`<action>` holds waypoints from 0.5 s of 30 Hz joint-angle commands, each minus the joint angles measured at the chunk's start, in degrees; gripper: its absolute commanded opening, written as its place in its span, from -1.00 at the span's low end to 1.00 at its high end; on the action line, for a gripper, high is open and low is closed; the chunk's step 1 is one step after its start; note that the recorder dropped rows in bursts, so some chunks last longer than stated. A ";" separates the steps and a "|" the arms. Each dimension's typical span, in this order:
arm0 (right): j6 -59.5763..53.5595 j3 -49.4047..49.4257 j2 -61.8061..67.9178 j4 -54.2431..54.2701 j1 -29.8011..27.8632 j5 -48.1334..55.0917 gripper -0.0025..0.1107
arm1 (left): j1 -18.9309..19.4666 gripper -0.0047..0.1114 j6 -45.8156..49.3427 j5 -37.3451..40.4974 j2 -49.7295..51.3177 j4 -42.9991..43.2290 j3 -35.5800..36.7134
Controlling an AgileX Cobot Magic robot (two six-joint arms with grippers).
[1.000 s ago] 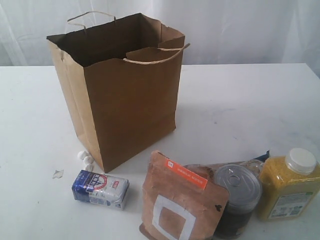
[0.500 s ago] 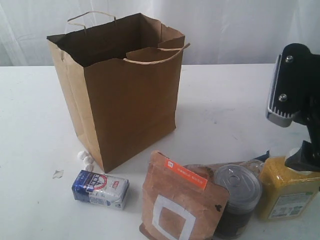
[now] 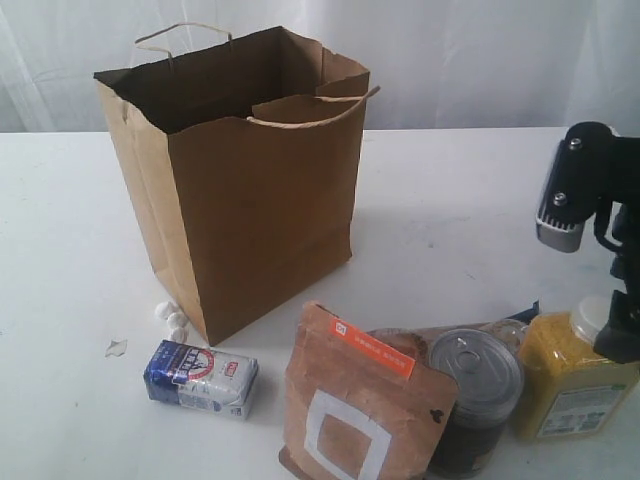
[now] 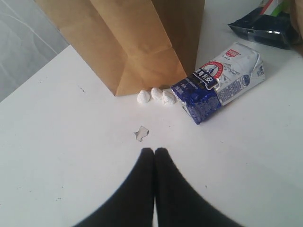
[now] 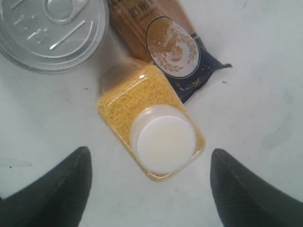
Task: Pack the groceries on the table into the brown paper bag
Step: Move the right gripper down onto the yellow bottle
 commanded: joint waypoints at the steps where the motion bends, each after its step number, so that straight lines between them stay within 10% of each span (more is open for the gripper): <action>1: -0.68 -2.21 3.70 0.49 -2.16 0.63 0.20 | -0.20 -0.92 -0.17 -0.03 -0.27 -0.57 0.22; 15: -3.59 -2.99 11.89 0.79 -2.16 -0.51 0.20 | -0.20 -0.92 -0.17 -0.03 -0.27 -0.57 0.22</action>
